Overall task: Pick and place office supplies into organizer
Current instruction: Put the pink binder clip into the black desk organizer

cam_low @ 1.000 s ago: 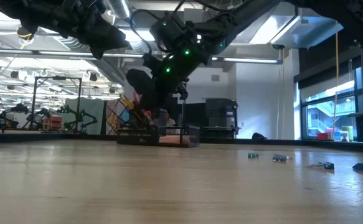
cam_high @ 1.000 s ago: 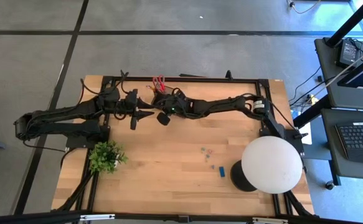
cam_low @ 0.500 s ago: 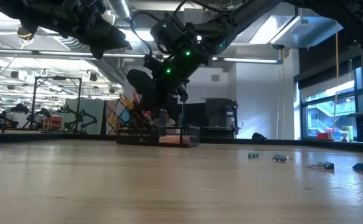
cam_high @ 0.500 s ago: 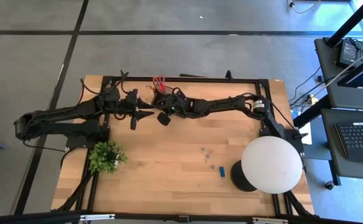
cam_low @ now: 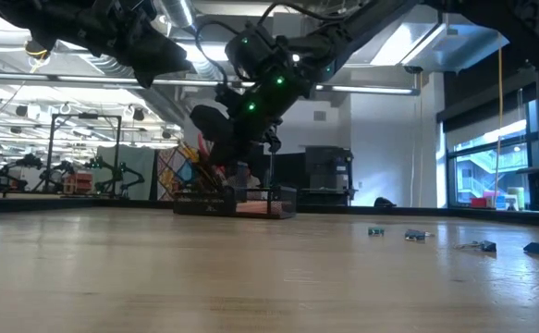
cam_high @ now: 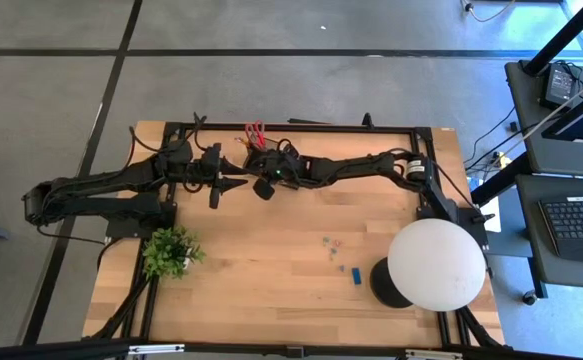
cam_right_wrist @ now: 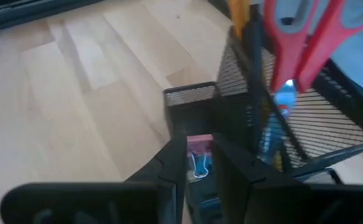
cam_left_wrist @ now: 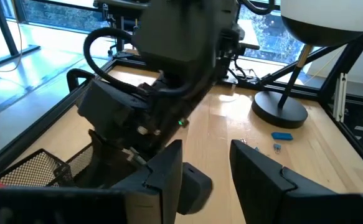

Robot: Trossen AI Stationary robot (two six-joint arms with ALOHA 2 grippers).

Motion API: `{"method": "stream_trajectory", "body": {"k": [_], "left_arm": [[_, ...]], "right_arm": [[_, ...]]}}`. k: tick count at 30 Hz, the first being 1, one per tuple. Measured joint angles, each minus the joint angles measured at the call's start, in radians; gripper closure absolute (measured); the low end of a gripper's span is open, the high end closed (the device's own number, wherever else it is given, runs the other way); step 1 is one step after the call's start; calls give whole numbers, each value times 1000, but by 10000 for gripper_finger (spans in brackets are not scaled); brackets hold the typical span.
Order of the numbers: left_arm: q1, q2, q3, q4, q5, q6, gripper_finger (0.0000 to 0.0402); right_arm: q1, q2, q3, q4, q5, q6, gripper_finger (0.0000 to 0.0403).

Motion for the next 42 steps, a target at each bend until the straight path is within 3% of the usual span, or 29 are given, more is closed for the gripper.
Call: {"method": "stream_trajectory", "body": {"k": [42], "left_arm": [[0, 0, 0, 0, 0, 0, 274]], "right_arm": [[-34, -1, 0, -2, 0, 3, 326]]}}
